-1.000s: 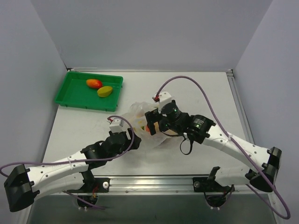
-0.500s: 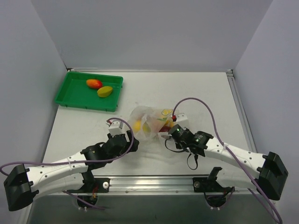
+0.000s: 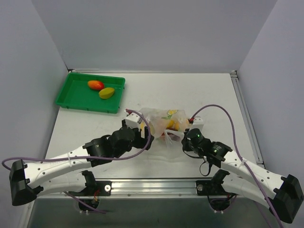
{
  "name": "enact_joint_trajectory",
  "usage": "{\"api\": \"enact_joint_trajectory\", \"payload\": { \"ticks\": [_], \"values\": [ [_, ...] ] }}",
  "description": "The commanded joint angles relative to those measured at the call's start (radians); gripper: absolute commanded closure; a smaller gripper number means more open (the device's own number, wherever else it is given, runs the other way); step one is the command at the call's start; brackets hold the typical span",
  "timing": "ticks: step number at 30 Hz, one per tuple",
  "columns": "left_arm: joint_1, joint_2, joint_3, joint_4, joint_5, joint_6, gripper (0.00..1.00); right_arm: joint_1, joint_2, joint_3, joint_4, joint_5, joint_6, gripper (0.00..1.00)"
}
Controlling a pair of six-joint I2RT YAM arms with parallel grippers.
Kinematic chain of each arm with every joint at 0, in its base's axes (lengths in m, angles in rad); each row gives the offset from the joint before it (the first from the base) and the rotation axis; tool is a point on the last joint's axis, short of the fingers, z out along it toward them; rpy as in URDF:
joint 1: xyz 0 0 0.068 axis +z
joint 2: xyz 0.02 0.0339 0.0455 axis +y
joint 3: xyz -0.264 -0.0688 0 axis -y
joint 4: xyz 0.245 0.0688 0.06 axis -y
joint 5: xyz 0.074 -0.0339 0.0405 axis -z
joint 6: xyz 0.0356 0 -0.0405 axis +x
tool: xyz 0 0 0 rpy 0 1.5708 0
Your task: Untie the knot of the plastic bag and take out the fruit
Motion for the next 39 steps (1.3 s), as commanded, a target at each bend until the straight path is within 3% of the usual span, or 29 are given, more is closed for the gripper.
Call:
{"api": "enact_joint_trajectory", "payload": {
  "ticks": [1,7,14,19,22,23,26,31,39],
  "values": [
    [-0.06,0.058,0.116,0.004,0.039,0.191,0.14,-0.009,-0.027,-0.025,0.04,-0.018,0.019,1.0],
    [-0.11,0.269,0.258,-0.006,-0.067,0.329,0.12,-0.018,-0.047,-0.04,0.057,-0.038,0.021,1.0],
    [-0.104,0.501,0.305,0.033,-0.318,0.404,0.1,-0.025,-0.082,-0.046,0.058,-0.051,0.025,1.0],
    [-0.042,0.561,0.322,0.054,-0.475,0.368,0.2,-0.029,-0.113,-0.066,0.048,-0.032,0.048,1.0],
    [0.046,0.538,0.311,0.081,-0.419,0.306,0.41,-0.045,-0.131,-0.097,-0.001,0.037,0.143,1.0],
    [0.069,0.521,0.298,0.096,-0.388,0.289,0.55,-0.053,-0.137,-0.108,-0.036,0.052,0.172,1.0],
    [0.182,0.503,0.276,0.11,-0.253,0.195,0.67,-0.105,-0.176,-0.17,-0.058,0.057,0.287,1.0],
    [0.317,0.515,0.262,0.087,-0.174,0.104,0.68,-0.209,-0.22,-0.256,-0.054,-0.024,0.361,1.0],
    [0.448,0.495,0.268,0.115,-0.069,0.058,0.62,-0.233,-0.214,-0.235,-0.06,-0.087,0.286,0.98]
  ]
}}
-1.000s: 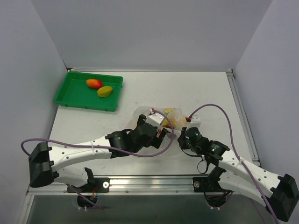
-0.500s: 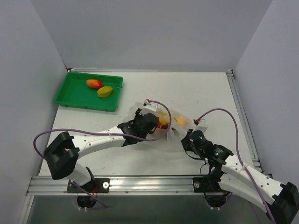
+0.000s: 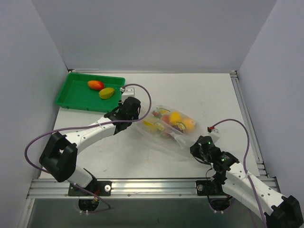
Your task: Untie the knot of the plastic bag and take out the fruit
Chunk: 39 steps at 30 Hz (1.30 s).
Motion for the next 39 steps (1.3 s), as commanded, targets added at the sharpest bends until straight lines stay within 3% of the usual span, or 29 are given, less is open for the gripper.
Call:
{"api": "enact_joint_trajectory", "payload": {
  "ticks": [1,3,4,6,7,8,10,19,26,31,39],
  "values": [
    [0.051,-0.052,0.007,0.066,0.073,-0.024,0.5,-0.009,0.003,0.028,-0.054,-0.016,-0.04,0.86],
    [0.044,-0.065,-0.001,0.118,0.142,0.031,0.36,-0.008,0.0,0.073,-0.076,-0.044,-0.077,0.69],
    [0.041,-0.088,-0.007,0.141,0.206,0.043,0.27,-0.008,-0.003,0.094,-0.099,-0.057,-0.122,0.48],
    [0.022,-0.117,-0.027,0.15,0.248,0.074,0.2,-0.006,-0.006,0.17,-0.145,-0.068,-0.161,0.35],
    [0.013,-0.156,-0.036,0.153,0.261,0.082,0.17,-0.005,-0.006,0.198,-0.187,-0.074,-0.213,0.22],
    [0.002,-0.177,-0.051,0.15,0.262,0.096,0.11,-0.005,-0.008,0.227,-0.214,-0.076,-0.233,0.19],
    [-0.027,-0.251,-0.064,0.141,0.264,0.111,0.08,-0.003,-0.002,0.325,-0.287,-0.087,-0.311,0.1],
    [-0.209,-0.461,-0.073,0.049,0.196,0.221,0.07,-0.003,0.142,0.709,-0.475,-0.231,-0.521,0.04],
    [-0.327,-0.431,-0.111,0.107,0.216,0.359,0.07,-0.003,0.351,0.922,-0.498,-0.266,-0.652,0.04],
    [-0.361,-0.317,-0.13,0.252,0.267,0.389,0.07,-0.005,0.513,0.966,-0.469,-0.291,-0.707,0.04],
    [-0.381,-0.169,-0.197,0.461,0.32,0.413,0.07,-0.025,0.682,0.863,-0.297,-0.251,-0.733,0.06]
  ]
}}
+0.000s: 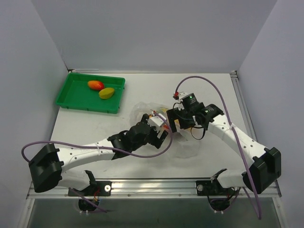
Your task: Untie the knot of the plastic bag and take out the fruit
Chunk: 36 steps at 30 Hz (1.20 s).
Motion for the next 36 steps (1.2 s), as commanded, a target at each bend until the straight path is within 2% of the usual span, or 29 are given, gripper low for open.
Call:
{"api": "enact_joint_trajectory", "payload": {
  "ticks": [1,4,5,7,8,11,12,18,23,29,36],
  "values": [
    [-0.012,0.055,0.011,0.168,0.051,0.04,0.07,-0.025,0.038,-0.031,0.083,0.031,-0.026,0.07],
    [-0.02,0.105,0.03,0.174,0.063,0.078,0.06,-0.058,0.08,-0.049,0.109,0.059,-0.007,0.24],
    [-0.022,0.116,0.034,0.177,0.068,0.089,0.06,-0.062,0.087,-0.054,0.123,0.062,-0.001,0.37],
    [-0.023,0.141,0.042,0.187,0.074,0.114,0.04,-0.075,0.083,-0.066,0.133,0.064,0.002,0.53],
    [-0.023,0.156,0.047,0.191,0.079,0.146,0.04,-0.076,0.08,-0.068,0.138,0.062,0.003,0.69],
    [-0.023,0.179,0.06,0.203,0.083,0.2,0.03,-0.078,0.055,-0.072,0.147,0.044,0.016,0.98],
    [-0.025,0.194,0.068,0.213,0.091,0.233,0.03,-0.078,0.046,-0.075,0.15,0.033,0.025,1.0],
    [-0.02,0.28,0.139,0.236,0.123,0.351,0.02,-0.076,0.011,-0.089,0.161,-0.057,0.05,1.0],
    [-0.003,0.372,0.198,0.234,0.201,0.391,0.02,-0.072,0.003,-0.083,0.164,-0.062,0.059,1.0],
    [0.041,0.441,0.186,0.22,0.338,0.306,0.1,-0.084,-0.005,-0.068,0.166,0.002,0.066,1.0],
    [0.034,0.44,0.079,0.193,0.523,0.062,0.24,-0.17,-0.015,-0.048,0.201,0.044,0.129,1.0]
  ]
}}
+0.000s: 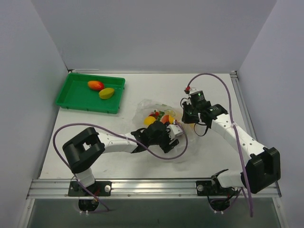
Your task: Untie the knot of the plastic bag and take out the fruit
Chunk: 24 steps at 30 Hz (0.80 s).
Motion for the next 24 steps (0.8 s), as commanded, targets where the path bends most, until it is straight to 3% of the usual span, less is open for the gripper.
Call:
{"api": "enact_joint_trajectory", "payload": {
  "ticks": [1,9,17,20,21,24],
  "values": [
    [-0.008,-0.004,-0.075,-0.008,0.146,-0.173,0.25,-0.057,-0.04,0.031,0.048,0.037,0.058,1.0],
    [-0.066,-0.158,-0.19,-0.008,0.052,-0.267,0.25,-0.086,-0.031,0.002,0.103,-0.012,0.09,1.0],
    [-0.063,-0.293,-0.117,-0.021,-0.14,-0.3,0.14,-0.086,-0.109,-0.087,0.139,-0.024,0.084,1.0],
    [-0.058,-0.317,-0.092,-0.02,-0.206,-0.329,0.13,-0.088,-0.146,-0.123,0.142,-0.009,0.089,0.82],
    [-0.058,-0.326,-0.088,-0.02,-0.219,-0.336,0.13,-0.088,-0.16,-0.142,0.143,0.002,0.092,0.63],
    [-0.057,-0.328,-0.072,-0.027,-0.263,-0.363,0.13,-0.088,-0.214,-0.168,0.142,-0.015,0.098,0.32]
  ]
}}
